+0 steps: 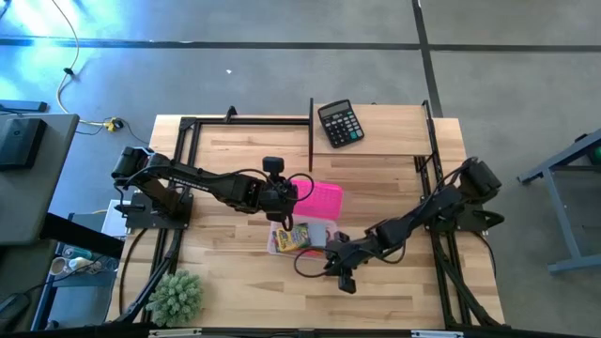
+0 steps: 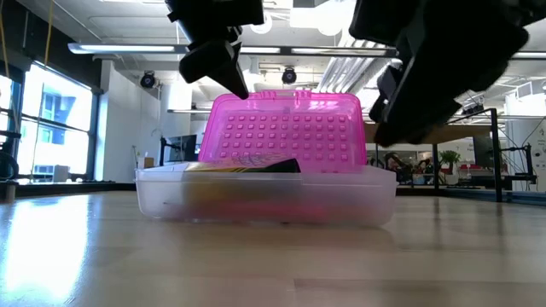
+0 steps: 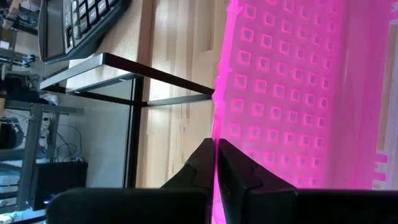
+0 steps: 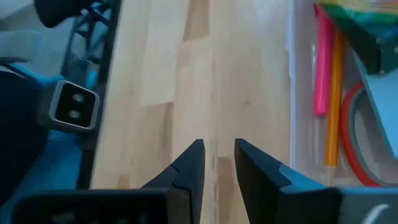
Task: Pack school essentials
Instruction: Close the supply box
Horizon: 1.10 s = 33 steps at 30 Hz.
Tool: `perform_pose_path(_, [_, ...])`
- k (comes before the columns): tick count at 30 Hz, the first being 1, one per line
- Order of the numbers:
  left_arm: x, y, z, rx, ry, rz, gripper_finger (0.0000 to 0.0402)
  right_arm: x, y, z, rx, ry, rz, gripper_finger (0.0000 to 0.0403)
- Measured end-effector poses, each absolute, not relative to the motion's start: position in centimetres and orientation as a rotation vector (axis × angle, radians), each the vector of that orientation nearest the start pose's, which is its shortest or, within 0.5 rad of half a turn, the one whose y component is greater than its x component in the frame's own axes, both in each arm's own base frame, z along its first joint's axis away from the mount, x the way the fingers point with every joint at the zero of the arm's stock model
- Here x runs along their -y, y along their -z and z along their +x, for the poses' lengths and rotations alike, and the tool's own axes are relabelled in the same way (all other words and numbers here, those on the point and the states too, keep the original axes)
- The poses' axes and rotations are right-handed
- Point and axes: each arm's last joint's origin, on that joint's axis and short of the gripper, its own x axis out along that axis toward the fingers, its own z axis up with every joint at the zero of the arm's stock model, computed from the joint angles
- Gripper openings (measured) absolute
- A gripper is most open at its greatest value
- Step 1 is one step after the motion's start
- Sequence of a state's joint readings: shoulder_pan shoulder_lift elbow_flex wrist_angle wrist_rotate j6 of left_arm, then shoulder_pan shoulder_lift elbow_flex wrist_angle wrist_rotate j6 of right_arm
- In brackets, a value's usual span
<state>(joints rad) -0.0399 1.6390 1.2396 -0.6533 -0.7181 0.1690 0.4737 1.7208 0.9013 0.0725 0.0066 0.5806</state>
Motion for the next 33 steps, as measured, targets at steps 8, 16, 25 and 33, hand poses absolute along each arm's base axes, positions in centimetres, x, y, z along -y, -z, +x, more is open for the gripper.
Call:
perform_pose_path(8, [-0.6,-24.9,33.2,-1.041,-0.550,0.512,0.0001,-15.8,-14.9,30.4,-0.841,-0.134,0.336,0.0080])
perform_pose_path(16, [-0.6,-24.9,33.2,-1.035,-0.557,0.499,0.0001,-15.3,-14.5,30.2,-0.862,-0.031,0.321,0.0080])
perform_pose_path(25, [0.2,-24.9,33.2,-1.028,-0.522,0.504,0.0001,-13.7,-14.2,30.6,-0.880,0.072,0.349,0.0080])
perform_pose_path(33, [1.6,-24.9,33.2,-1.017,-0.476,0.534,0.0001,-12.2,-14.3,31.2,-0.866,0.141,0.407,0.0080])
